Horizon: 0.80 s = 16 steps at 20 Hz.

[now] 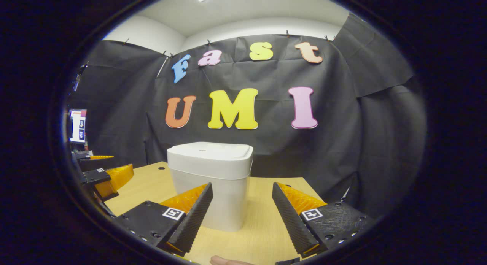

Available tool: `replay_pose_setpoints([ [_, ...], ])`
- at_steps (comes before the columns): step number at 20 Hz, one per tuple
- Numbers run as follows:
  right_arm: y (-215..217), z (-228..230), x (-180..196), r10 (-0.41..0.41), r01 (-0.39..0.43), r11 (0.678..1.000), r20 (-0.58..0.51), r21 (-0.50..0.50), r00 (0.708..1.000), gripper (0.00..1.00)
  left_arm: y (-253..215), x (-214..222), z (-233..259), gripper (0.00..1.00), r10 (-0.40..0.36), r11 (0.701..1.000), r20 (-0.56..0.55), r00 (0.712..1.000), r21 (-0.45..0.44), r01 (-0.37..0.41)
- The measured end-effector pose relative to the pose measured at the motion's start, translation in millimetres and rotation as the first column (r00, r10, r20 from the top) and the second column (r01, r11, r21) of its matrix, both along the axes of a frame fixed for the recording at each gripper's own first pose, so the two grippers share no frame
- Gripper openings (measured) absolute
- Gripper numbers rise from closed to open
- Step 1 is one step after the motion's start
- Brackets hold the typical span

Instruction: Press the lid of the desktop garbage bin to open it, pick up the crumpled paper on the desktop and throw it into the bin, then pick up the pop can on the desktop and drop it into the bin, and finally close the garbage bin lid.

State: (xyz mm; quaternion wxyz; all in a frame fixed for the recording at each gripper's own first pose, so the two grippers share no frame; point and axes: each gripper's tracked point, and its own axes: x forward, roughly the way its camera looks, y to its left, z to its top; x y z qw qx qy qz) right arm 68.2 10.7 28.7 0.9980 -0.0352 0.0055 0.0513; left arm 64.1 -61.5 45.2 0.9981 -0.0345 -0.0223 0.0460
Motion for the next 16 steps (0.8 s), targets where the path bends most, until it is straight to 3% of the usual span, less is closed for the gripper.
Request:
replay_pose_setpoints([
  [7, -3, 5, -7, -0.033, 0.034, 0.999, 0.031, -0.027, 0.999, 0.96, 9, -8, -14, 0.99, -0.027, 0.999, 0.001, 1.000, -0.029, 0.027],
  [11, -39, 19, -14, 0.007, -0.006, 1.000, 0.065, -0.019, 0.998, 0.95, 6, -11, -6, 0.97, 0.021, 0.999, 0.039, 0.999, -0.031, -0.020],
  [16, -117, 22, -2, 0.023, -0.021, 0.999, 0.072, -0.033, 0.997, 0.95, -29, -9, 20, 0.99, 0.100, 0.991, 0.091, 0.991, -0.100, -0.091],
])
